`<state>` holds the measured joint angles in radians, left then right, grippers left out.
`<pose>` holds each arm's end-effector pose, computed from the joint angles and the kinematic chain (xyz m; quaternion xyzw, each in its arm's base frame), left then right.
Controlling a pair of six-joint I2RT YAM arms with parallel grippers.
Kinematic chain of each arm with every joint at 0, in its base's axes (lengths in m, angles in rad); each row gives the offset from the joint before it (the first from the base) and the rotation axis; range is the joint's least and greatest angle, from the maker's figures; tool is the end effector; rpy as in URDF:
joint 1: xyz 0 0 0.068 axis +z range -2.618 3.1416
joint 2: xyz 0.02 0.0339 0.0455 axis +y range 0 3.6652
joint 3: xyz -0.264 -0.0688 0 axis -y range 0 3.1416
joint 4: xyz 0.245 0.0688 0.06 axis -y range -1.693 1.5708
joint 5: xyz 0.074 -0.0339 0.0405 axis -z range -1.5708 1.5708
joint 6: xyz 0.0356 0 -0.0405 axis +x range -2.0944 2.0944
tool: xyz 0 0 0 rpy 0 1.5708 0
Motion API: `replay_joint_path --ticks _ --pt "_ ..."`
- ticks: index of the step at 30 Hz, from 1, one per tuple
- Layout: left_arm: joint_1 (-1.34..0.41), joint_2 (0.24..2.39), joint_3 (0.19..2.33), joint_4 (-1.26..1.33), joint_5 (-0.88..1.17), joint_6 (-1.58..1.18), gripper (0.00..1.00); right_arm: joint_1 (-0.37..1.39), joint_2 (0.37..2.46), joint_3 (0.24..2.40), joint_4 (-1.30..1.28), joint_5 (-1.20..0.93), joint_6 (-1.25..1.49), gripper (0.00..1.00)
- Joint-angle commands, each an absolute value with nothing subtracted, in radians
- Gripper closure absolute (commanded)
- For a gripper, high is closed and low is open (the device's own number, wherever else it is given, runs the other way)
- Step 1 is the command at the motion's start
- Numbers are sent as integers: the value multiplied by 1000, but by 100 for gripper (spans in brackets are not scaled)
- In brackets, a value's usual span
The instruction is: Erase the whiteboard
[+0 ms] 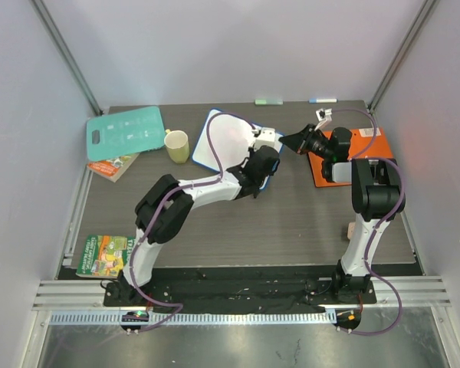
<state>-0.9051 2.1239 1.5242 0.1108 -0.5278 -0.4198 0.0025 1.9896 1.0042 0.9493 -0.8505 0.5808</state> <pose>0.3151 -0.3722 0.2002 0.0685 0.8356 -0.1294 0.5295 0.4101 0.0278 0.1801 -0.0876 0.7101 0.4662 0.5203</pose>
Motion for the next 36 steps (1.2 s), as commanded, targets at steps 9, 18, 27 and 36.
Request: replay_joint_path --ticks 9,18,27,36 --pt "-707 2073 1264 46 -382 -561 100 46 1957 1022 1080 -959 509 99" --pt "-615 2011 1236 -26 -544 -580 100 44 1959 1020 1088 -960 514 99" --pt "-554 2032 1293 -48 -517 -581 100 46 1959 1022 1086 -962 515 98" --pt "-739 2111 1437 -14 -430 -448 100 46 1963 1026 1086 -966 518 99"
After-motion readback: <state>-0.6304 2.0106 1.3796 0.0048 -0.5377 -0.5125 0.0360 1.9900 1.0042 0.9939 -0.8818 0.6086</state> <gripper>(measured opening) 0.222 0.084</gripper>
